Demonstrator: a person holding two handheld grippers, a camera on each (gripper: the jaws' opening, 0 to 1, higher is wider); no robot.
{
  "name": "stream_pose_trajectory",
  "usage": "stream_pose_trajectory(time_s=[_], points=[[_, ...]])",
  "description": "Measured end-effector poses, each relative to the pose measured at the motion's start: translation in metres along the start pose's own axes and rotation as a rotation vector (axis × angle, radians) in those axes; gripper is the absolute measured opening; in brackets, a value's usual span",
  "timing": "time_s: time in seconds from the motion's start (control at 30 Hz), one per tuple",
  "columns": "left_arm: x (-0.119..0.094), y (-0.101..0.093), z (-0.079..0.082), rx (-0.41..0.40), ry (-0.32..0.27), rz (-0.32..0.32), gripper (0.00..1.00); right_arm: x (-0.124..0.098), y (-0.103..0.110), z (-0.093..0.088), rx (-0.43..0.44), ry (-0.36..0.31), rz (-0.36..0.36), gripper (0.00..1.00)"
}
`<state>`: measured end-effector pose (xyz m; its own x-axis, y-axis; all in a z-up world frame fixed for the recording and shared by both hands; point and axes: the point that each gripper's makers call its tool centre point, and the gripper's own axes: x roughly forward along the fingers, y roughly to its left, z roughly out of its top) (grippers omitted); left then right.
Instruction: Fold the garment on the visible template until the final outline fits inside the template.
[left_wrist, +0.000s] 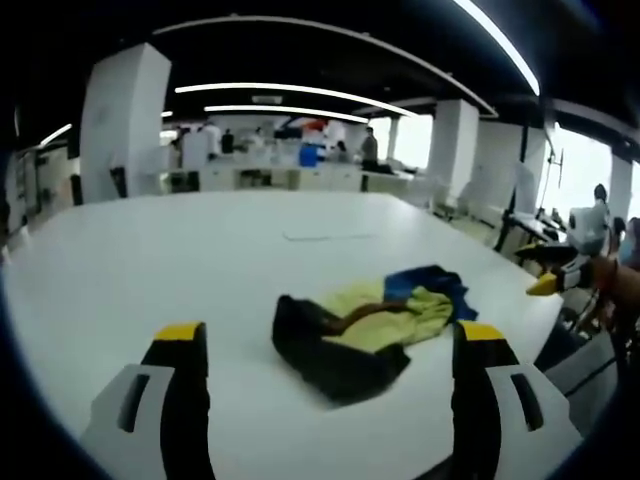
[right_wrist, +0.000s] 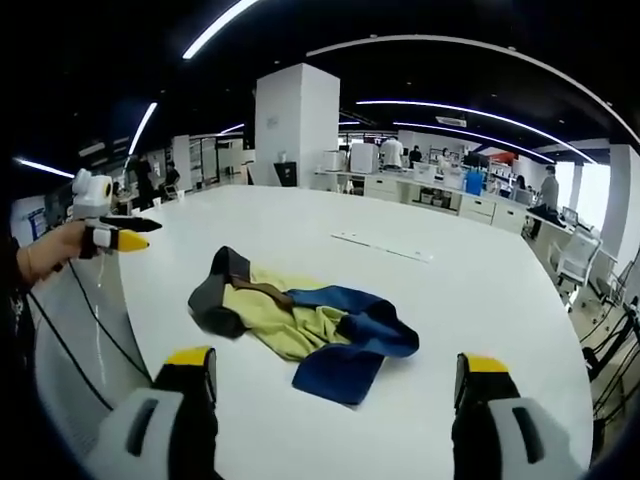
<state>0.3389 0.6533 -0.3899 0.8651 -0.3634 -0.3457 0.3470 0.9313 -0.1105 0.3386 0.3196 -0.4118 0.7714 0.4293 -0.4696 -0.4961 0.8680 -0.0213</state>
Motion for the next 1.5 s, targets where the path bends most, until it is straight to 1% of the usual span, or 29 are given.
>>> stream_pose_trajectory(time_s=[0.17, 0.3, 0.47, 0.57, 0.7, 0.87, 0.97, 1.13, 1.27, 1.33, 1.43, 1.5], points=[[0.006, -0.001, -0.002, -0.019, -0.010, -0.015, 0.95, 0.006, 0.001, 0.002, -0.013, -0.003, 0.006, 1.00], [0.014, -0.003, -0.006, 0.023, 0.014, -0.022, 0.92, 0.013, 0.001, 0.002, -0.013, -0.002, 0.023, 1.00], [0.023, -0.003, -0.010, 0.022, 0.022, -0.040, 0.91, 0.025, 0.001, 0.002, 0.022, -0.003, 0.050, 1.00], [0.030, 0.000, -0.013, 0.041, 0.025, -0.039, 0.91, 0.033, 0.001, 0.000, 0.023, 0.004, 0.060, 0.99], [0.037, 0.001, -0.017, 0.029, 0.036, -0.046, 0.89, 0.042, 0.001, -0.002, 0.000, 0.013, 0.065, 0.96], [0.049, 0.001, -0.020, -0.027, 0.028, -0.066, 0.87, 0.055, 0.002, -0.007, -0.002, 0.021, 0.080, 0.93], [0.053, 0.002, -0.021, -0.003, 0.042, -0.057, 0.86, 0.062, 0.001, -0.008, -0.007, 0.023, 0.084, 0.89], [0.064, 0.003, -0.024, -0.003, 0.049, -0.059, 0.83, 0.074, -0.001, -0.014, -0.003, 0.030, 0.094, 0.86], [0.075, 0.006, -0.031, 0.014, 0.068, -0.063, 0.81, 0.082, -0.004, -0.019, -0.018, 0.053, 0.097, 0.84], [0.080, 0.009, -0.034, 0.008, 0.069, -0.070, 0.78, 0.086, -0.006, -0.022, -0.023, 0.057, 0.099, 0.83], [0.087, 0.010, -0.037, -0.008, 0.064, -0.074, 0.76, 0.092, -0.010, -0.026, -0.020, 0.066, 0.097, 0.82], [0.092, 0.011, -0.040, -0.001, 0.069, -0.077, 0.75, 0.094, -0.012, -0.026, -0.023, 0.072, 0.099, 0.81]])
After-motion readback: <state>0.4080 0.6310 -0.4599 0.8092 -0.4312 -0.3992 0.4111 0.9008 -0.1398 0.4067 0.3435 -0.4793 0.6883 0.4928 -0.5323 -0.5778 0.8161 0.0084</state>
